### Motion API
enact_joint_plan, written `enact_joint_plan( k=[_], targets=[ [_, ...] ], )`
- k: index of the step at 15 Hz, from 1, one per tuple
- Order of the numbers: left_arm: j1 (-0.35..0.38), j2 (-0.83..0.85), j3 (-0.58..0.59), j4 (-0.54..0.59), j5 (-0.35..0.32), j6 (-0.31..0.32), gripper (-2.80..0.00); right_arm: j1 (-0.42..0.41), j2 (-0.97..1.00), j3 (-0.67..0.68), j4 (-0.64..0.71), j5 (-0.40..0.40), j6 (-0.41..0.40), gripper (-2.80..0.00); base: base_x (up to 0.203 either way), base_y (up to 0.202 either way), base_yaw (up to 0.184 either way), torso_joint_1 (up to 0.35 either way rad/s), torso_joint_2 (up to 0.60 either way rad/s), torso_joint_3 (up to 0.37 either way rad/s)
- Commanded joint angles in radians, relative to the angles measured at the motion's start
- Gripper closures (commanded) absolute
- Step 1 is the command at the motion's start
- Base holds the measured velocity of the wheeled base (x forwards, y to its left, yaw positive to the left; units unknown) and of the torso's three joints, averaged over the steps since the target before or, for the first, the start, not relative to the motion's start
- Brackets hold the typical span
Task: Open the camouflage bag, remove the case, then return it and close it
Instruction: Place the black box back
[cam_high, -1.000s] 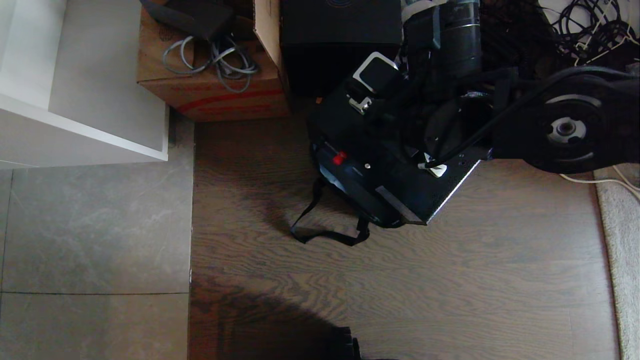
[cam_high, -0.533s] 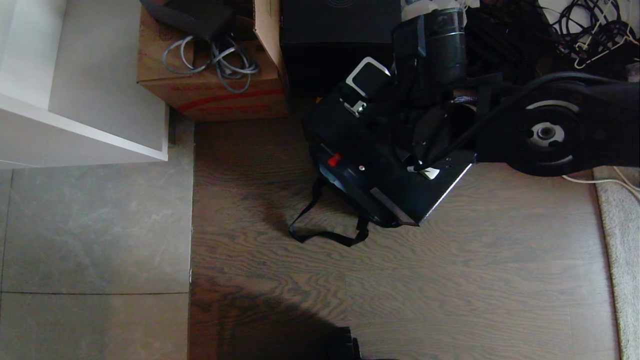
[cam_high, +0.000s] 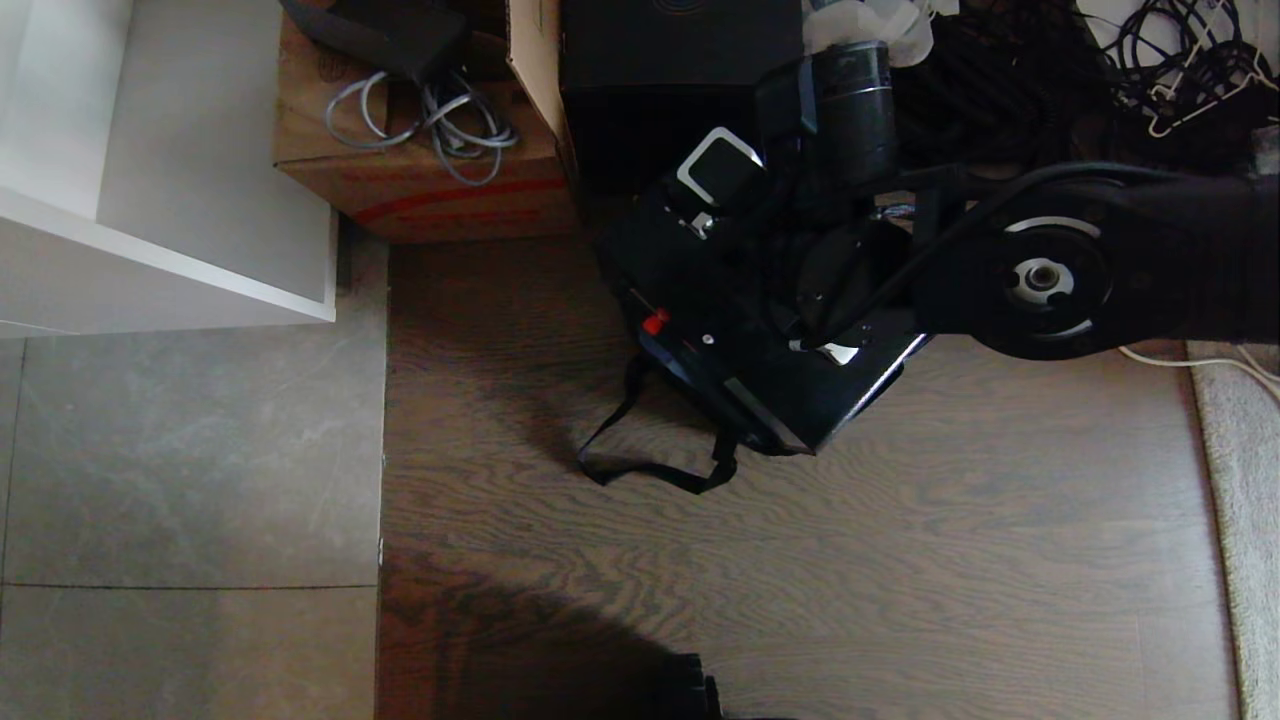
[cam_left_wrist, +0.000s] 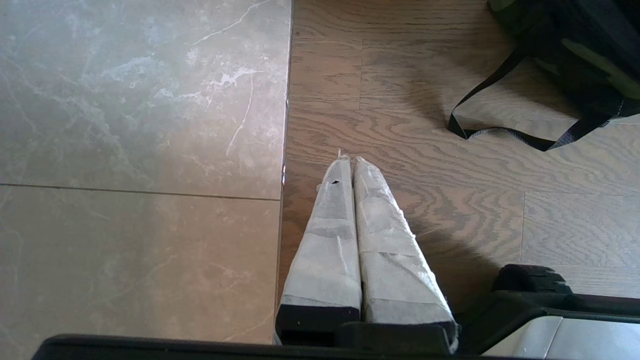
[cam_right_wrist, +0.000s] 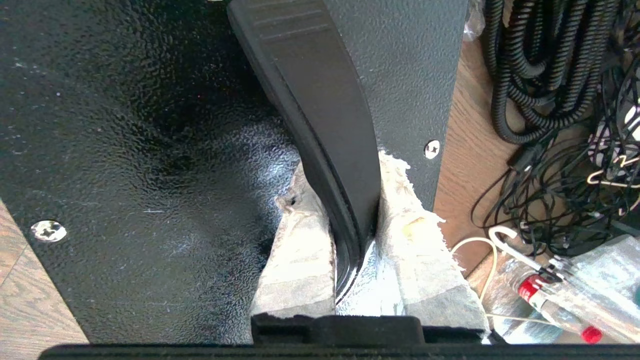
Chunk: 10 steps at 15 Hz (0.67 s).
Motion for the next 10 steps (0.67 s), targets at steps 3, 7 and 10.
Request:
enact_joint_plan(
  k=[3, 7, 10],
  targets=[
    [0.000, 0.000, 0.008, -0.001, 0.001, -0.001, 0.00, 0.001, 0.023, -0.003, -0.001, -0.005, 0.016, 0.00, 0.000, 0.000, 0.000, 0.000, 0.00, 0.000],
    [0.000, 0.000, 0.008, -0.001, 0.001, -0.001, 0.00, 0.000, 0.041, -0.015, -0.001, -0.004, 0.036, 0.00, 0.000, 0.000, 0.000, 0.000, 0.00, 0.000],
    [0.000, 0.000, 0.008, -0.001, 0.001, -0.001, 0.00, -0.002, 0.052, -0.024, -0.009, -0.004, 0.037, 0.00, 0.000, 0.000, 0.000, 0.000, 0.00, 0.000]
  ],
)
